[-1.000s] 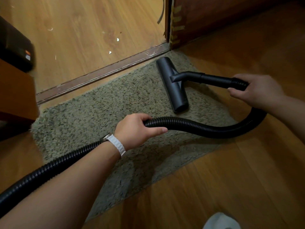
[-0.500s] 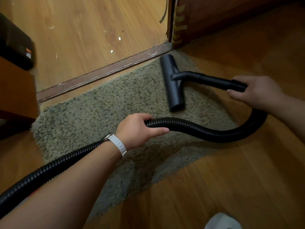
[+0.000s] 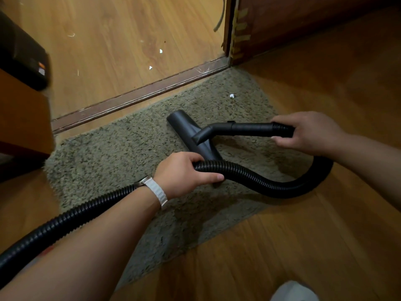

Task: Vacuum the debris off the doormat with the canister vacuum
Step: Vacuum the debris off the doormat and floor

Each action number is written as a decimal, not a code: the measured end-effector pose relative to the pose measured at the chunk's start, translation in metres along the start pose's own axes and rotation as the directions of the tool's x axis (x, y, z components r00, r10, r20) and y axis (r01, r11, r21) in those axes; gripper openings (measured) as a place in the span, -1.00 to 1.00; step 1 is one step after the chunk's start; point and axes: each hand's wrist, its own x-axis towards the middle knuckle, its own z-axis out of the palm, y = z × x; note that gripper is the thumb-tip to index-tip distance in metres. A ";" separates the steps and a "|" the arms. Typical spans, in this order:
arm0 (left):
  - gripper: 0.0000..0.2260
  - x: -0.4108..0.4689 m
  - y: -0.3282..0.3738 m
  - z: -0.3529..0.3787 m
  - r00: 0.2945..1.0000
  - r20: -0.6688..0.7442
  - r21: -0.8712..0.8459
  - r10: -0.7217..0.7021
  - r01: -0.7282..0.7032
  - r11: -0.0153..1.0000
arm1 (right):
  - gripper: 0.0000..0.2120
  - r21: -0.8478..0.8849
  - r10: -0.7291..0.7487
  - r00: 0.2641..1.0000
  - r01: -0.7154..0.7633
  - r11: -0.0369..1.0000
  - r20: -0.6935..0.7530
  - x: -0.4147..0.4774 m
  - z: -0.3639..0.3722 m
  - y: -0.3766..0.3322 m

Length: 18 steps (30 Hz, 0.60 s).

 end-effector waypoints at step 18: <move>-0.41 0.005 0.003 0.003 1.000 0.001 -0.109 -0.010 0.010 0.994 | -0.72 0.250 0.507 0.842 -0.458 0.853 -0.185 -0.032 -0.014 0.056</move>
